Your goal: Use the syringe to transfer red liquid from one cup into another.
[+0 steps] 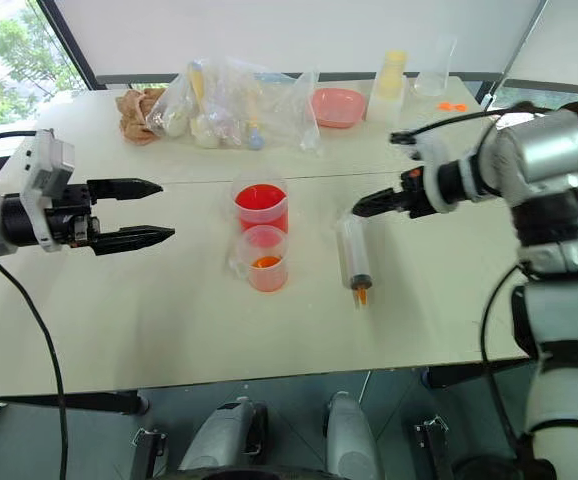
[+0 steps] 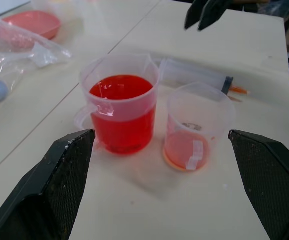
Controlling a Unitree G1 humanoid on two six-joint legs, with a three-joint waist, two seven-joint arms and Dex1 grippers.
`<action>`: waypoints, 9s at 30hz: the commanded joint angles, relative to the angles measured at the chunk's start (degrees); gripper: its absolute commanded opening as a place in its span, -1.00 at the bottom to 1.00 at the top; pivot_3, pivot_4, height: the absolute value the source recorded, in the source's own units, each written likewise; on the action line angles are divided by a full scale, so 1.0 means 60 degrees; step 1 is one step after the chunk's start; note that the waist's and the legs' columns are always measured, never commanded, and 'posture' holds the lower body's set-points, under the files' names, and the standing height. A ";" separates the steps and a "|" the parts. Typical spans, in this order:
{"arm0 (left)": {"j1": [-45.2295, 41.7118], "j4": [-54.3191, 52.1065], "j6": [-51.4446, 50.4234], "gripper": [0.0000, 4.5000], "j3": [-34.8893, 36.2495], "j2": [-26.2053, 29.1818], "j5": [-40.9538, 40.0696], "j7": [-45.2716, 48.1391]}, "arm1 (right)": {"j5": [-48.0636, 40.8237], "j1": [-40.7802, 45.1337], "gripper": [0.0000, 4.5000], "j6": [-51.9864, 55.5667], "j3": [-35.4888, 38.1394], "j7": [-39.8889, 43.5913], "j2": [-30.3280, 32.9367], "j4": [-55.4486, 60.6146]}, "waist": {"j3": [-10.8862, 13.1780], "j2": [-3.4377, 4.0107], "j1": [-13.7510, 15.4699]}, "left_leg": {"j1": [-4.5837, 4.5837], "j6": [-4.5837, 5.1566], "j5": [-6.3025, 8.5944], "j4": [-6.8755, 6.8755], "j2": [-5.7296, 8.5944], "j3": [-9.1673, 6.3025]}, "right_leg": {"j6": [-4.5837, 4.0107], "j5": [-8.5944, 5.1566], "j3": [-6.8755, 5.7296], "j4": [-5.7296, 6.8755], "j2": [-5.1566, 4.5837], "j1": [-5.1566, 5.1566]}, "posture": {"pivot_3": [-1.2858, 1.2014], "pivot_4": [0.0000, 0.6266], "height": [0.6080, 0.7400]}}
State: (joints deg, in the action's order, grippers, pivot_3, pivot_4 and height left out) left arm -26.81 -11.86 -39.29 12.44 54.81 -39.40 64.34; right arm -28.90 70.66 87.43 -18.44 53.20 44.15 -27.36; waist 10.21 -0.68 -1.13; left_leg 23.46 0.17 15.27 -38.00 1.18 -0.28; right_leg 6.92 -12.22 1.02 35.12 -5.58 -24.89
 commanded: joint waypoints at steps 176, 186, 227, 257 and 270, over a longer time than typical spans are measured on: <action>-0.3887 0.3833 0.1683 0.69 0.0008 -0.1783 0.2180 -0.0339 | 0.0892 -0.2995 -0.35 -1.0916 0.3591 -0.4464 -0.6707 0.4708 | 0.0014 -0.0030 -0.0222 | 0.0001 -0.0051 -0.0030 -0.0007 0.0013 -0.0036 | 0.0051 0.0034 0.0005 0.0141 0.0027 -0.0037 | 0.03 -0.52 1.00; -0.3977 0.4069 0.1905 0.69 -0.0221 -0.2185 0.2149 -0.0561 | -0.1422 -0.4078 -0.35 -0.7291 0.3790 -0.6289 -0.6680 0.8626 | 0.0011 -0.0035 -0.0203 | 0.0000 -0.0052 -0.0030 -0.0008 0.0008 -0.0035 | 0.0049 0.0033 0.0007 0.0148 0.0027 -0.0041 | 0.03 -0.52 1.00; -0.7504 0.6169 0.3966 0.69 -0.2048 -0.3823 0.3491 0.0353 | -0.0175 -0.6196 -0.35 -0.8441 0.2211 -0.6051 -0.6600 0.8434 | 0.0011 -0.0039 -0.0207 | -0.0003 -0.0050 -0.0030 -0.0020 0.0013 -0.0029 | 0.0049 0.0029 0.0011 0.0134 0.0038 -0.0038 | 0.03 -0.52 1.00; -0.6405 0.4611 0.2324 -0.97 -0.2120 -0.3398 0.2346 0.2149 | -0.0608 -0.5961 -0.35 -0.8170 0.2723 -0.6134 -0.6567 0.8594 | 0.0011 -0.0039 -0.0216 | -0.0004 -0.0049 -0.0030 -0.0021 0.0008 -0.0033 | 0.0049 0.0029 0.0011 0.0136 0.0038 -0.0038 | 0.03 -0.52 1.00; -0.5393 0.3890 0.2270 -0.97 -0.2672 -0.3481 0.2479 0.2349 | -0.0726 -0.5516 -0.35 -0.8246 0.3059 -0.6196 -0.6307 0.8562 | 0.0011 -0.0039 -0.0213 | -0.0004 -0.0049 -0.0030 -0.0021 0.0007 -0.0033 | 0.0048 0.0029 0.0012 0.0135 0.0038 -0.0038 | 0.03 -0.52 1.00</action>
State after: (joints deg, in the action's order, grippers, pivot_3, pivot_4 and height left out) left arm -61.31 14.07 -24.41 1.16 34.59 -23.83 73.62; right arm -32.80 32.76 41.34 -5.03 17.82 6.78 21.54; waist 10.28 -0.91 -2.41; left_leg 23.43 -0.13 15.09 -38.12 1.23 -0.48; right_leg 7.21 -12.05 1.09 35.93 -5.36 -25.11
